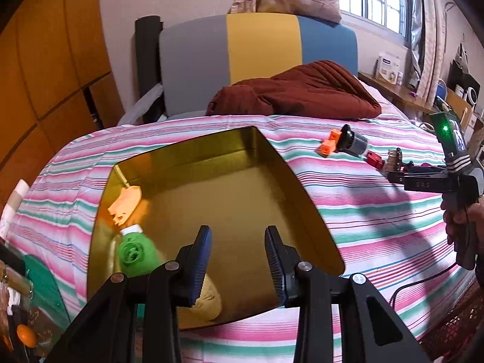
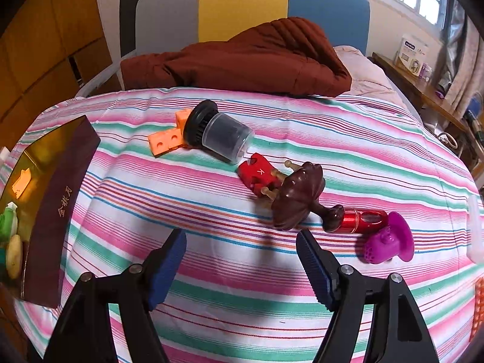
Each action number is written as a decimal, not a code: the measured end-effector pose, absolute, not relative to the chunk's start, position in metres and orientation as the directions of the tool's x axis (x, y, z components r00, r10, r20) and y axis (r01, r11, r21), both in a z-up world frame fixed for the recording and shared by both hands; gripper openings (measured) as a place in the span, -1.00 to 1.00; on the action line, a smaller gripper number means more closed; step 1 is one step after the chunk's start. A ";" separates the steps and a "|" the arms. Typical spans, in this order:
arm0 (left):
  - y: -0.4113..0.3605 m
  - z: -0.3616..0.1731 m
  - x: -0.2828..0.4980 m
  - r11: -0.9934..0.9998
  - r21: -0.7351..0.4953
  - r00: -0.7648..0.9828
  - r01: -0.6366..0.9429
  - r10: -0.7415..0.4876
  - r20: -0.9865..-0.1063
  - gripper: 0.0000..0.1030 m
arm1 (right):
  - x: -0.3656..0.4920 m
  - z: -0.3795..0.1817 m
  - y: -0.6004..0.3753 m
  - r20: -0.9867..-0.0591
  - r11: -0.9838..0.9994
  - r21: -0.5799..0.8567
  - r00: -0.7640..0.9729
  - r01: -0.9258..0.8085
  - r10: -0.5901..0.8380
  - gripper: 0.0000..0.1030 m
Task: Organize rigid objects
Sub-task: 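Grasp the orange cube stack with the left gripper while the right approaches the jar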
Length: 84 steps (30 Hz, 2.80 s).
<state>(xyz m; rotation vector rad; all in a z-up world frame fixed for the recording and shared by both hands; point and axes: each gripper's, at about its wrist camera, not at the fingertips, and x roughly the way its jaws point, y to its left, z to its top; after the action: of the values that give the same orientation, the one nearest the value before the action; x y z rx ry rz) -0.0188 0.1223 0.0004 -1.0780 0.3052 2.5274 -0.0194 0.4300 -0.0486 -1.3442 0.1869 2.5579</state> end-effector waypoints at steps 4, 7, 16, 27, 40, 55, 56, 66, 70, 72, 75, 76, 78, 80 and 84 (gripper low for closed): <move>0.137 -0.001 -0.022 -0.893 0.041 -0.618 -0.448 0.276 -0.736 -0.30 | -0.018 -0.048 0.433 -0.823 -0.956 -0.004 -0.542 -0.293 0.169 0.49; 0.151 0.001 -0.024 -0.880 0.017 -0.600 -0.475 0.310 -0.738 -0.30 | -0.015 -0.040 0.443 -0.807 -0.944 0.033 -0.566 -0.327 0.168 0.50; 0.212 0.007 -0.053 -0.823 -0.120 -0.480 -0.555 0.435 -0.762 -0.30 | 0.021 -0.016 0.510 -0.744 -0.774 0.167 -0.593 -0.611 0.308 0.52; 0.306 -0.026 -0.112 -0.794 -0.118 -0.340 -0.596 0.384 -0.859 -0.16 | 0.040 -0.019 0.542 -0.746 -0.656 0.349 -0.622 -0.669 0.237 0.57; 0.380 -0.076 -0.172 -0.705 0.033 -0.313 -0.709 0.272 -0.910 -0.16 | 0.040 -0.017 0.543 -0.728 -0.647 0.403 -0.655 -0.648 0.203 0.59; 0.352 -0.075 -0.141 -0.691 -0.059 -0.275 -0.721 0.362 -0.891 -0.71 | 0.051 -0.016 0.553 -0.711 -0.601 0.441 -0.668 -0.667 0.220 0.59; 0.348 -0.073 -0.141 -0.699 -0.062 -0.278 -0.713 0.362 -0.890 -0.59 | 0.050 -0.016 0.552 -0.712 -0.605 0.440 -0.669 -0.663 0.215 0.59; 0.374 -0.055 -0.184 -0.651 0.046 -0.295 -0.758 0.278 -0.914 -0.17 | 0.051 -0.018 0.553 -0.714 -0.598 0.456 -0.672 -0.659 0.196 0.59; 0.387 -0.063 -0.199 -0.627 0.041 -0.277 -0.778 0.285 -0.918 -0.17 | 0.048 -0.020 0.553 -0.715 -0.599 0.466 -0.676 -0.651 0.178 0.59; 0.392 -0.066 -0.203 -0.603 0.022 -0.258 -0.797 0.307 -0.916 -0.17 | 0.046 -0.020 0.553 -0.717 -0.603 0.467 -0.677 -0.646 0.169 0.59; 0.397 -0.071 -0.204 -0.596 0.018 -0.248 -0.803 0.306 -0.919 -0.20 | 0.043 -0.020 0.551 -0.717 -0.614 0.469 -0.679 -0.635 0.156 0.59; 0.396 -0.072 -0.204 -0.593 0.007 -0.238 -0.805 0.314 -0.919 -0.37 | 0.043 -0.021 0.550 -0.718 -0.615 0.468 -0.679 -0.634 0.154 0.59; 0.393 -0.072 -0.203 -0.609 0.034 -0.278 -0.793 0.312 -0.909 -0.64 | 0.041 -0.020 0.549 -0.717 -0.622 0.465 -0.680 -0.630 0.153 0.59; 0.386 -0.070 -0.201 -0.627 -0.023 -0.250 -0.778 0.344 -0.905 -0.64 | 0.040 -0.019 0.547 -0.717 -0.635 0.451 -0.678 -0.628 0.162 0.59; 0.365 -0.064 -0.182 -0.665 -0.044 -0.275 -0.745 0.367 -0.888 -0.64 | 0.038 -0.017 0.542 -0.713 -0.661 0.434 -0.682 -0.612 0.164 0.59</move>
<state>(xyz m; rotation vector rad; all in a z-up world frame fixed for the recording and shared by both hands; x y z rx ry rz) -0.1819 0.3654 -0.0643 -1.2455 0.5042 1.9965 0.0377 0.5423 -0.0170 -0.9005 0.9433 2.3426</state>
